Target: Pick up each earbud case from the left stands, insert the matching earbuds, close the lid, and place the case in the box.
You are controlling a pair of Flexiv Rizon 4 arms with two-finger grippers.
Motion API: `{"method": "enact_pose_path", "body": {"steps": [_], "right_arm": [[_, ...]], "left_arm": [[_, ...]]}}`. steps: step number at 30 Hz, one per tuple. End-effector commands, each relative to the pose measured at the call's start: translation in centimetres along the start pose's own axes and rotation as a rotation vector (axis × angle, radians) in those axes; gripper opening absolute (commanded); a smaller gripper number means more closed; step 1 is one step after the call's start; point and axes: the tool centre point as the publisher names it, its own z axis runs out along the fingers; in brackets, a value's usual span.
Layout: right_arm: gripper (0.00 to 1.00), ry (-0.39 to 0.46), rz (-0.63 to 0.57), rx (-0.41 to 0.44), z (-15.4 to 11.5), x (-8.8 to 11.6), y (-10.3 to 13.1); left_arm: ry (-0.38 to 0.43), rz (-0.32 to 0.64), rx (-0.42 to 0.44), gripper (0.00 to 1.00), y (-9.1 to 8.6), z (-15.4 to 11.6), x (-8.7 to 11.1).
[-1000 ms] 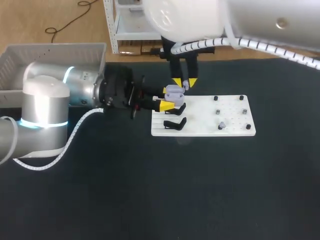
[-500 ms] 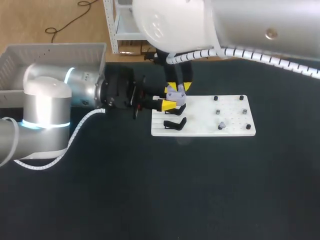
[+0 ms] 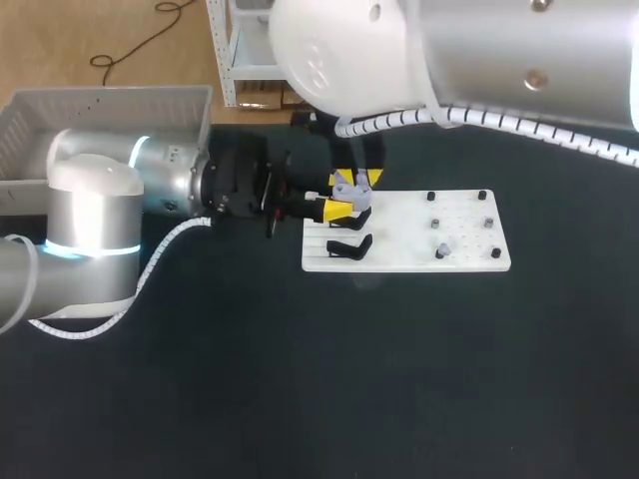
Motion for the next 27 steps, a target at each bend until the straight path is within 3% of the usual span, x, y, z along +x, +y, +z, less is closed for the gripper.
{"method": "enact_pose_path", "body": {"steps": [1, 27], "right_arm": [[0.0, 0.003, -0.002, 0.008, 0.1, -0.4, 0.4], [0.0, 0.037, 0.022, 0.039, 1.5, -1.3, 0.5]], "left_arm": [[0.001, 0.001, -0.006, 0.0, -0.2, 0.0, 0.0], [0.001, 0.001, -0.006, 0.0, -0.2, 0.0, 0.0]]}}
